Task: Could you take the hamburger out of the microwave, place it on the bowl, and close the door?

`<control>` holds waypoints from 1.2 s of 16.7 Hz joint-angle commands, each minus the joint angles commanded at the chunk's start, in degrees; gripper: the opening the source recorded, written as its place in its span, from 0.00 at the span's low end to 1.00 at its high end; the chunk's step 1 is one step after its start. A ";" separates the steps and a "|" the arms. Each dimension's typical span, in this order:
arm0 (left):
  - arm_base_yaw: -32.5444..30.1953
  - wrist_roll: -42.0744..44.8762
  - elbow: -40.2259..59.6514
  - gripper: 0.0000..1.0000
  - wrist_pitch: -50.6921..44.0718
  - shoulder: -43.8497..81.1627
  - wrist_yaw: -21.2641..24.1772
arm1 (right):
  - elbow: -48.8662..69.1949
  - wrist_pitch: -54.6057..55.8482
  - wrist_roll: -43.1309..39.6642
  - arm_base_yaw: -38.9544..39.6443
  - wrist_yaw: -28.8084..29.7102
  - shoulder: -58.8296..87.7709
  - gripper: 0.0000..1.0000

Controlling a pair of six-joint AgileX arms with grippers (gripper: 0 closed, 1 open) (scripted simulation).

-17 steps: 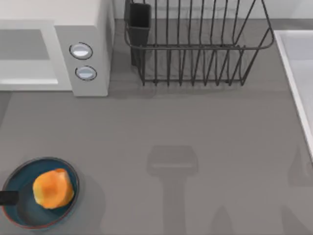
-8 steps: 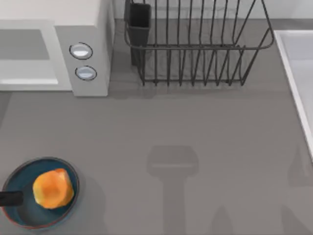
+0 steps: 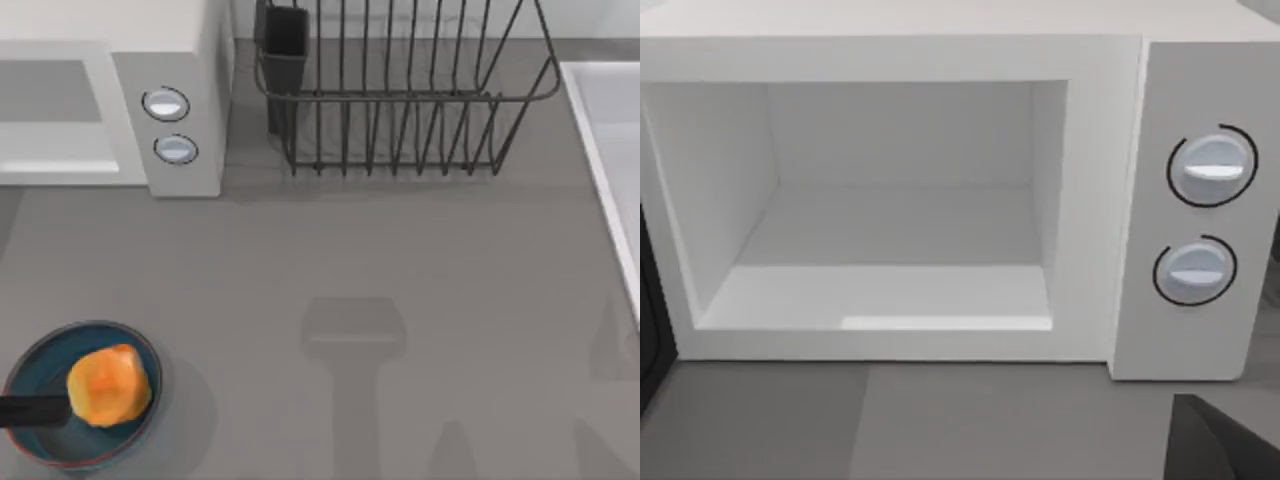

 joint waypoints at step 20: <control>38.47 23.40 25.77 0.00 -7.00 41.11 30.39 | 0.00 0.00 0.00 0.00 0.00 0.00 1.00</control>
